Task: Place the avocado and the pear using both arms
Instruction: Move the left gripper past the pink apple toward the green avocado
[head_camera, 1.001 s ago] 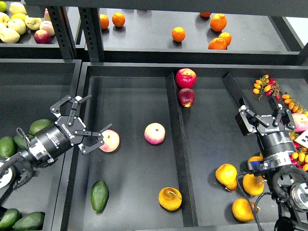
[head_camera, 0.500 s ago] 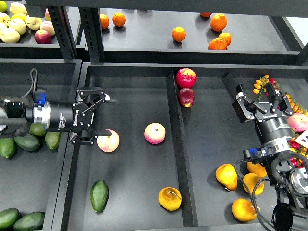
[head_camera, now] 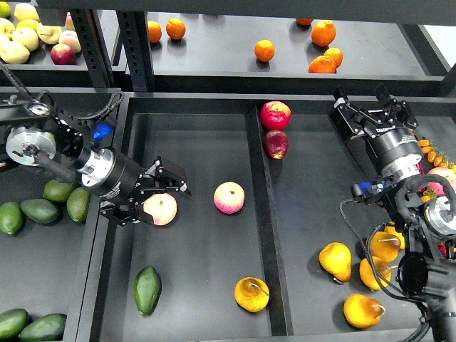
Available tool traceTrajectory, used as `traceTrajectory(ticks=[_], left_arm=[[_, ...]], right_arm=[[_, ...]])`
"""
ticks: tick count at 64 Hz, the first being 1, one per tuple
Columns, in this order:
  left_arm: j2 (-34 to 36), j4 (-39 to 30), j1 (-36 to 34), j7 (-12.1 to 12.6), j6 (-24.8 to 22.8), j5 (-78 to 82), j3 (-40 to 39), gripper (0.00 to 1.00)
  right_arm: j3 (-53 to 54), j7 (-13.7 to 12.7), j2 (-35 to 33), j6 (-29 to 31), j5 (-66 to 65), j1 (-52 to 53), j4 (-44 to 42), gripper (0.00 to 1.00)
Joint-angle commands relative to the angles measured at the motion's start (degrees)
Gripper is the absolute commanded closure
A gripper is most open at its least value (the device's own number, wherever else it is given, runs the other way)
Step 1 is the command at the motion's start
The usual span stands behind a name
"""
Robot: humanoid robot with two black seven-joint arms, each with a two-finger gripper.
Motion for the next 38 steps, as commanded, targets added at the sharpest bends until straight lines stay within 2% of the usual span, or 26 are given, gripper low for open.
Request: traceTrajectory(ticks=[1, 20, 38], left_arm=[[-3.09, 0.36, -2.14, 0.01, 0.0, 0.09, 6.37, 0.01], [-10.12, 2.56, -2.84, 0.01, 0.0, 0.27, 14.29, 0.01], [-15.92, 10.82, 1.02, 0.01, 0.0, 0.79, 17.63, 0.01]], right_arm=[[-0.48, -0.01, 0.0, -0.06, 0.01, 0.01, 0.04, 0.01], [-0.39, -0.01, 0.0, -0.06, -0.07, -0.25, 0.31, 0.0], [-0.39, -0.01, 0.0, 0.29, 0.01, -1.22, 0.39, 0.0]])
